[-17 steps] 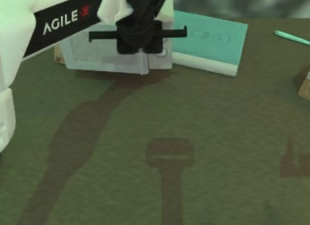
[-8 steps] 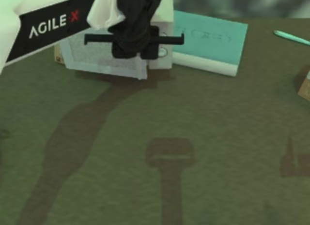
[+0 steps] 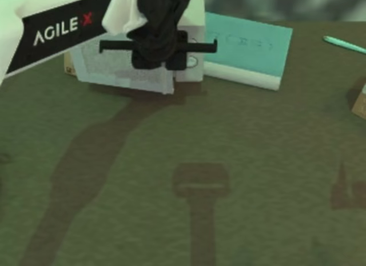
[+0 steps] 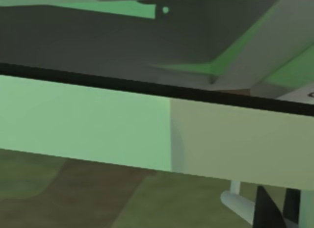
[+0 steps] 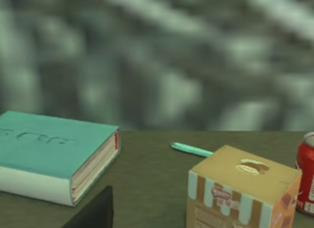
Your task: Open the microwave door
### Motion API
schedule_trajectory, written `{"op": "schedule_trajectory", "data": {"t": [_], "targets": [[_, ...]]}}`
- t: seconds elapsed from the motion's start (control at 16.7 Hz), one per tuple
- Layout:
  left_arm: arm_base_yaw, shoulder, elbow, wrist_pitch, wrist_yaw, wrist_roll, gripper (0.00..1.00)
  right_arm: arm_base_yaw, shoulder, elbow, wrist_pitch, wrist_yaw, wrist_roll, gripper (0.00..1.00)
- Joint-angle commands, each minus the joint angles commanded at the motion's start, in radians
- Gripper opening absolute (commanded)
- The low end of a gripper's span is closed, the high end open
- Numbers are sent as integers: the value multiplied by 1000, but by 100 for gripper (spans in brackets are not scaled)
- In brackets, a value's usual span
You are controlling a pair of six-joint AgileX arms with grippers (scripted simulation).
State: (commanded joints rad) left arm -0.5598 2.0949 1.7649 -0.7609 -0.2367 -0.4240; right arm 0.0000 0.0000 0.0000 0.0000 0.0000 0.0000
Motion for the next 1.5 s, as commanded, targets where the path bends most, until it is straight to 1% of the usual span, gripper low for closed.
{"op": "schedule_trajectory", "data": {"t": [0.9, 1.32, 1.5], "targets": [[-7, 2, -4, 2, 6, -2, 0, 0, 0, 0, 0, 0, 0, 100], [13, -80, -131, 60, 50, 98, 0, 0, 0, 0, 0, 0, 0, 100], [14, -91, -137, 69, 54, 106, 0, 0, 0, 0, 0, 0, 0, 100]]}}
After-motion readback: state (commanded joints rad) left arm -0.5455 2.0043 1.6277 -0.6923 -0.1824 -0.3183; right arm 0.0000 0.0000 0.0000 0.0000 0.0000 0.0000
